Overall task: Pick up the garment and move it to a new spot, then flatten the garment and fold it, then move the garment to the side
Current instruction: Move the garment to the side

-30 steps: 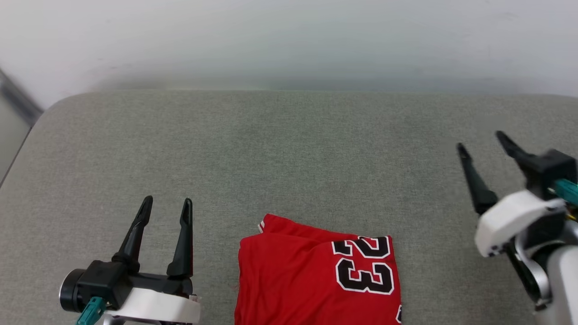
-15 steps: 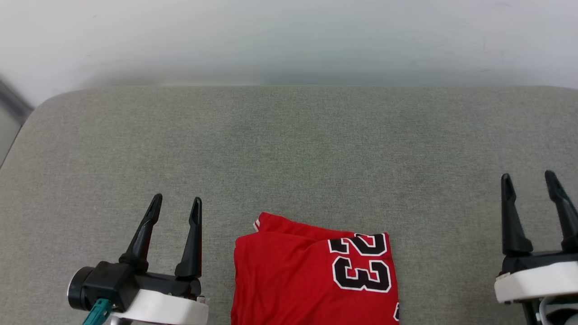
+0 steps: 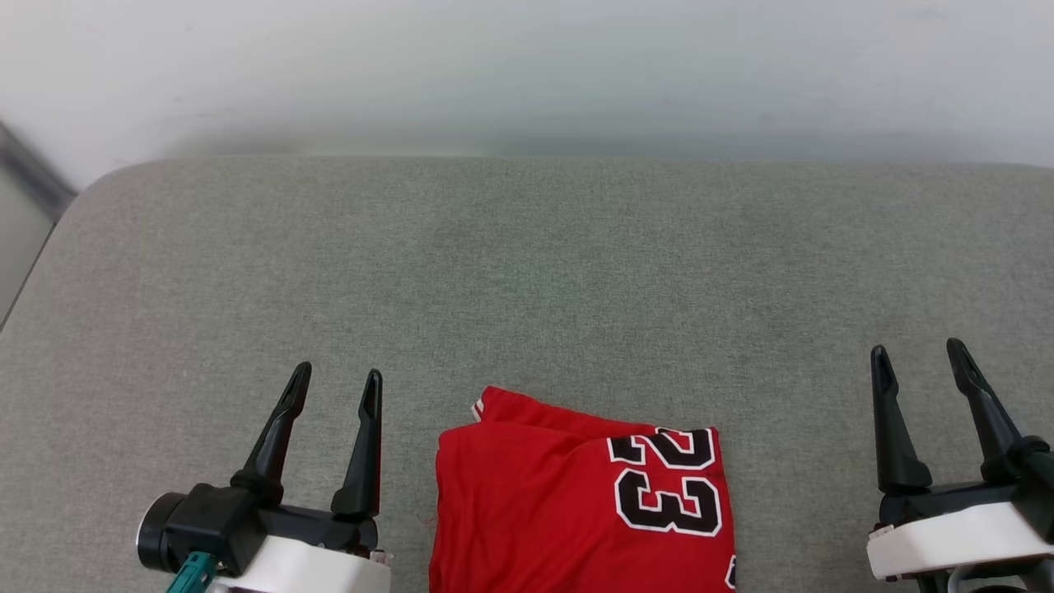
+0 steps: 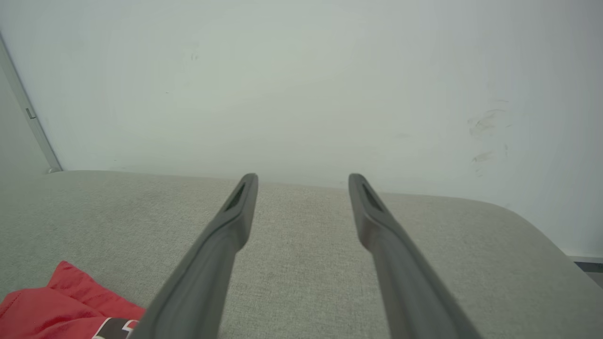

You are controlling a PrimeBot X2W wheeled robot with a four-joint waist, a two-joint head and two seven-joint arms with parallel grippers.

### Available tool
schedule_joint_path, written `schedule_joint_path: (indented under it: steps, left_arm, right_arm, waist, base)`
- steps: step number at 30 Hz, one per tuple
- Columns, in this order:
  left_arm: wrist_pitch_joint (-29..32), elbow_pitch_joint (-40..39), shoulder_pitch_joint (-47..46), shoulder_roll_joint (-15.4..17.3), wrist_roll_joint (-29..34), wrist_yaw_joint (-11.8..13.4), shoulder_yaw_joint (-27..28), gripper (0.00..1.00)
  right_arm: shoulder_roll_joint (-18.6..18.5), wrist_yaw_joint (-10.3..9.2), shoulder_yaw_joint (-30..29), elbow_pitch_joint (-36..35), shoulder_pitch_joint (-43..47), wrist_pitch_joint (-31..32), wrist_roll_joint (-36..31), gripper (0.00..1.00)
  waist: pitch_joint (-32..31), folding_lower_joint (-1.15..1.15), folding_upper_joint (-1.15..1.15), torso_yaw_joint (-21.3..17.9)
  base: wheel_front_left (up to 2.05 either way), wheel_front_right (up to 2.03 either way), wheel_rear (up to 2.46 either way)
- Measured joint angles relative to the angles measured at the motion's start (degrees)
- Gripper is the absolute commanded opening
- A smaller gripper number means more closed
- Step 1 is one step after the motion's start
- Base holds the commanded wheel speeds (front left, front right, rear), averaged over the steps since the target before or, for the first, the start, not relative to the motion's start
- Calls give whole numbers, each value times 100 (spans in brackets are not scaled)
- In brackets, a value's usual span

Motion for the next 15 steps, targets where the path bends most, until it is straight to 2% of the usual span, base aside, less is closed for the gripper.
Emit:
schedule_joint_path:
  steps: [5,8,11,15]
  left_arm:
    - [0,10,-17,0,4,0,-10,100]
    - [0,25,-20,-2,34,0,-51,100]
    - [0,36,-59,-3,40,0,-82,100]
    - [0,53,-107,-8,53,0,-127,100]
  right_arm:
    - [10,0,1,2,1,193,51,100]
    - [-12,0,77,-16,20,548,99,100]
    - [-140,0,202,-132,71,1210,159,100]
    - [-386,0,559,-352,148,2553,508,100]
  waist:
    - [38,0,0,26]
    - [77,0,0,45]
    - [135,0,0,73]
    - [202,0,0,125]
  base:
    - [0,0,0]
    - [0,0,0]
    - [0,0,0]
    - [0,0,0]
